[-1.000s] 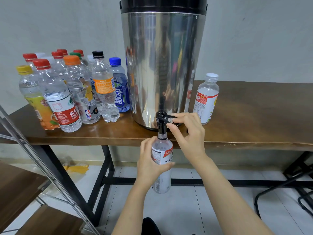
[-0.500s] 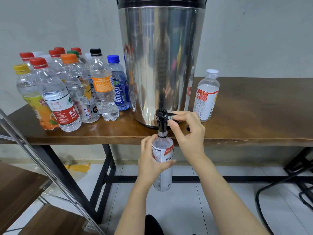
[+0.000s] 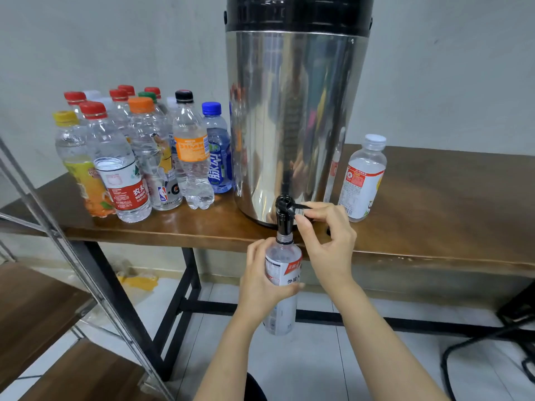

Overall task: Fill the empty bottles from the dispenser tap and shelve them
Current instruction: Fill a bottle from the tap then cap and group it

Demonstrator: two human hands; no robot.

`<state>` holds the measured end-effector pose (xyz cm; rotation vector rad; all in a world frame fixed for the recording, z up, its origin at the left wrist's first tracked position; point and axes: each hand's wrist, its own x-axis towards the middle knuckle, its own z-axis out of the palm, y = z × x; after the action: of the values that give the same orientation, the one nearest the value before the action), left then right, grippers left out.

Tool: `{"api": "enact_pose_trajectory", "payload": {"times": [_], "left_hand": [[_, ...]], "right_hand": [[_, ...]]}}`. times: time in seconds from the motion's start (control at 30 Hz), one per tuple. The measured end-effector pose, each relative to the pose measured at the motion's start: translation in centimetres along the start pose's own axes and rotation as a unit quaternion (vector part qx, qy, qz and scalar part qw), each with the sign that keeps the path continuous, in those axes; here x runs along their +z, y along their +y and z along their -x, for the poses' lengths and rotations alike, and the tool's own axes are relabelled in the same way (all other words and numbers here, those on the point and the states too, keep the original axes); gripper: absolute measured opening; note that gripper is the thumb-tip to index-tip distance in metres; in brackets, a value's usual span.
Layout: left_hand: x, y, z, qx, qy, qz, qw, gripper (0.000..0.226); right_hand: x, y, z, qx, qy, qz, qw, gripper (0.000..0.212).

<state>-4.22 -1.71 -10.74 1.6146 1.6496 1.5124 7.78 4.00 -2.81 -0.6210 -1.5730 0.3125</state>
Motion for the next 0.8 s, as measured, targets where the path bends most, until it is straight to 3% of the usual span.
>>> {"api": "enact_pose_trajectory", "payload": {"times": [0.8], "left_hand": [[0.17,-0.38,0.16,-0.003,0.003,-0.002,1.0,0.092]], "right_hand": [[-0.2,0.08,0.33,0.014,-0.01,-0.016,1.0,0.021]]}}
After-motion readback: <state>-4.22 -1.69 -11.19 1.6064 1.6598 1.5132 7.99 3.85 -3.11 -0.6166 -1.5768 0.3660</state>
